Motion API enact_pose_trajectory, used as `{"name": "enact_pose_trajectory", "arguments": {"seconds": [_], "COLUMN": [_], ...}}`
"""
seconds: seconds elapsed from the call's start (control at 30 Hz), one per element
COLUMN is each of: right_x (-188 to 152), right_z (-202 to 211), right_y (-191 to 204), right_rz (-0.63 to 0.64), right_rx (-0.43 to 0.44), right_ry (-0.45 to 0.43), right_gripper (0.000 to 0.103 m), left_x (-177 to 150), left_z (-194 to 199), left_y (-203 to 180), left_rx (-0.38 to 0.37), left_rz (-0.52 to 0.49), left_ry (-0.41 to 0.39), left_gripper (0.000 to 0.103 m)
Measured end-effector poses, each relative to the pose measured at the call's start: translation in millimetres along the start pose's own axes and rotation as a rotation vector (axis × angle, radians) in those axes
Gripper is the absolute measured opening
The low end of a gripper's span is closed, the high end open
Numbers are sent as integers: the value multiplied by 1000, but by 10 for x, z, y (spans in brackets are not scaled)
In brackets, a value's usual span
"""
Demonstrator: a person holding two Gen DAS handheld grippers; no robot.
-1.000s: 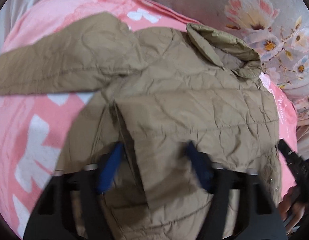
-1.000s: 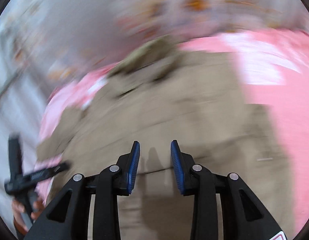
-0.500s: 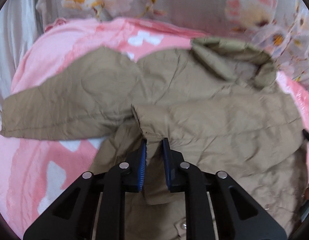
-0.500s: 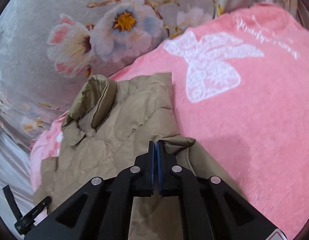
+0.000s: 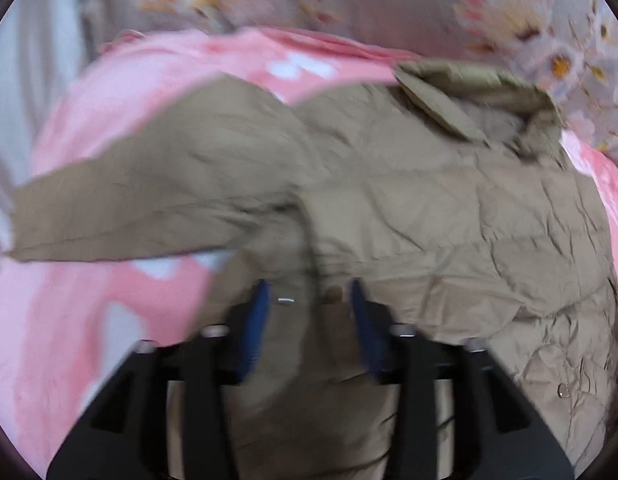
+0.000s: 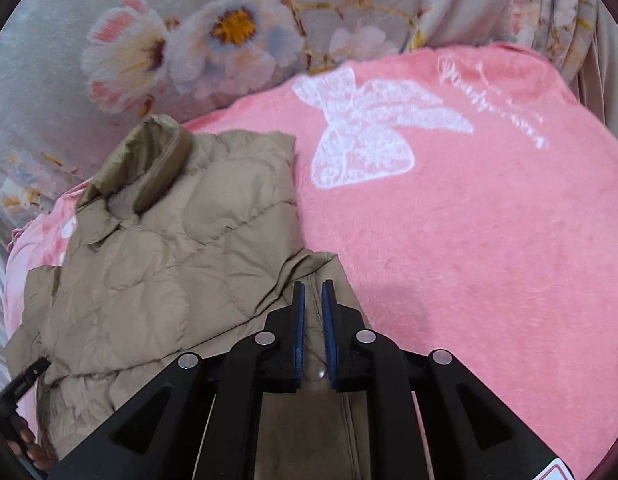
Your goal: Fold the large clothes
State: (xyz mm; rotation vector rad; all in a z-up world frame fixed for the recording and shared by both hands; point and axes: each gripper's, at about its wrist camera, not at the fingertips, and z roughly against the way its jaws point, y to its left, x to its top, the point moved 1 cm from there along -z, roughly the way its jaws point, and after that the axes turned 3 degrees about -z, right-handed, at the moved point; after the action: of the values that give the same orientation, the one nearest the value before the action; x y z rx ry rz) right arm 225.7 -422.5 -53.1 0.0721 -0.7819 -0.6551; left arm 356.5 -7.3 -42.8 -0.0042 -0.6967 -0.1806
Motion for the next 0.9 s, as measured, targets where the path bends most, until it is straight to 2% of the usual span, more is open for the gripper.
{"name": "enact_pose_trajectory", "arguments": {"seconds": [0.1,0.17,0.3,0.43,0.6,0.9], "right_x": [-12,-49,-188,-363,-532,-737], "right_z": [224,287,251,73,-229,-478], "right_y": [236,503,1115,1510,1653,1603], "right_rz": [64,118,237,318,334,342], "right_rx": [51,83,129,133,127,108], "right_ry": [-36,-42,-28,4,67,94], "right_gripper": [11,11,11,11,11,10], "left_x": [108,209,295,241,52,-160], "left_z": [382,563,571,268,-169,-319], "left_y": [-67,-230,-662,-1000,-1084,-1031], "left_rx": [28,-18,-63,-47,-19,-10], "left_rz": [-34,-39,-71,-109,-100,-63], "left_ry": [-102,-128,-104,-49,31,-37], "left_gripper": [47,49,51,51,52,61]}}
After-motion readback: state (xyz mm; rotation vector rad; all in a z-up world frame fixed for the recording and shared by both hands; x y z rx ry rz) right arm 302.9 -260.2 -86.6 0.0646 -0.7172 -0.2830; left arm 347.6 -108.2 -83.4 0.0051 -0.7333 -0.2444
